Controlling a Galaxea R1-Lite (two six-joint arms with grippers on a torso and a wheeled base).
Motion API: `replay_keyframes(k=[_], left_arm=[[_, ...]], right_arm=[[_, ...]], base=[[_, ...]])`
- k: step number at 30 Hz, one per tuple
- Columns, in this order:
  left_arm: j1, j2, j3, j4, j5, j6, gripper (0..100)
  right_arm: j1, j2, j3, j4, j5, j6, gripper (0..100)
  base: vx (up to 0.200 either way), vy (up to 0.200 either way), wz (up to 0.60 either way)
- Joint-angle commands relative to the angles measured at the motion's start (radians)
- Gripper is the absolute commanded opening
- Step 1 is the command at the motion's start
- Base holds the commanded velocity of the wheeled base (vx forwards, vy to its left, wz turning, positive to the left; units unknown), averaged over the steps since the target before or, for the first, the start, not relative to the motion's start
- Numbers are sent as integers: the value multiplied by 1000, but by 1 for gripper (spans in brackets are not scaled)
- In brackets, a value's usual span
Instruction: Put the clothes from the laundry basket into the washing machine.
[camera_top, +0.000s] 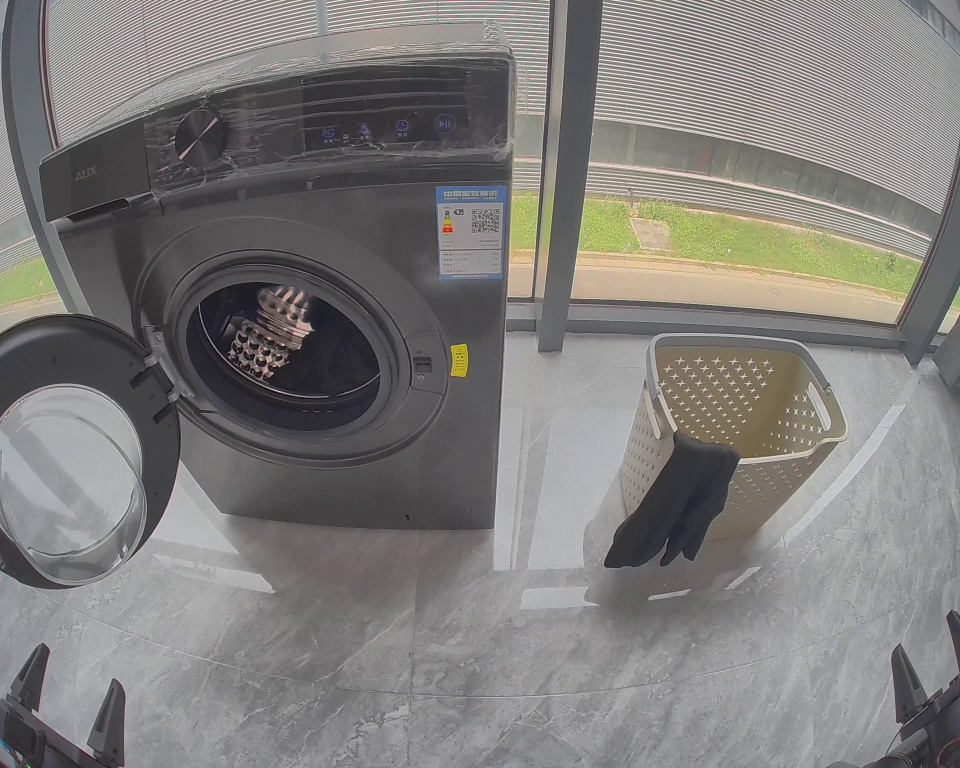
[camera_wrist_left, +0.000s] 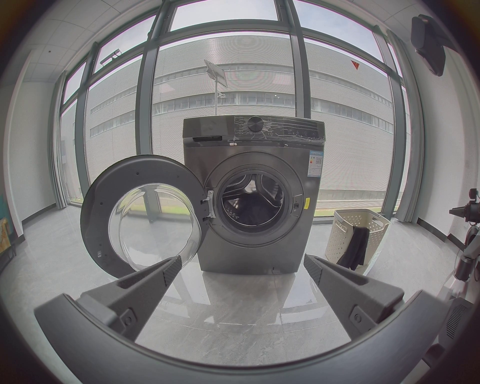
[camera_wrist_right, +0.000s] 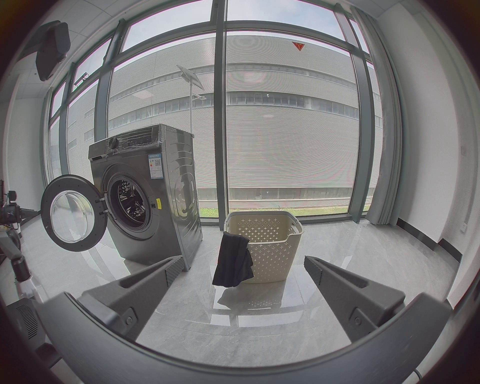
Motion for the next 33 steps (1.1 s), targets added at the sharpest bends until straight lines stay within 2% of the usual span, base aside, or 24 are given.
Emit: replay_keyframes(k=[1,5,8,12,17,23,29,31,32,33], left_arm=[[1,-15,18,0,0,-4,100],[1,-15,18,0,0,-7,100],[1,-15,18,0,0,5,100],[1,-15,18,0,0,-4,100],[2,-15,18,0,-1,10,100],[2,-15,18,0,-7,16,100],[2,-15,18,0,-9,20,100],[4,-15,18,0,-7,30,100],[4,-15,18,0,-7,30,100],[4,-15,18,2,0,8,100]], right_arm=[[0,-13,15,0,0,0,100],[0,-13,15,0,0,0,100],[0,-13,15,0,0,0,100],[0,-13,15,0,0,0,100],[0,-13,15,0,0,0,100],[0,-13,15,0,0,0,100],[0,-13,13,0,0,0,100],[0,-13,15,0,0,0,100],[0,-13,15,0,0,0,100],[0,-13,15,0,0,0,100]], base=[[0,-200,0],[0,-50,0],[0,0,0],[0,0,0],[0,0,0],[0,-200,0],[0,0,0],[0,0,0],[0,0,0],[0,0,0]])
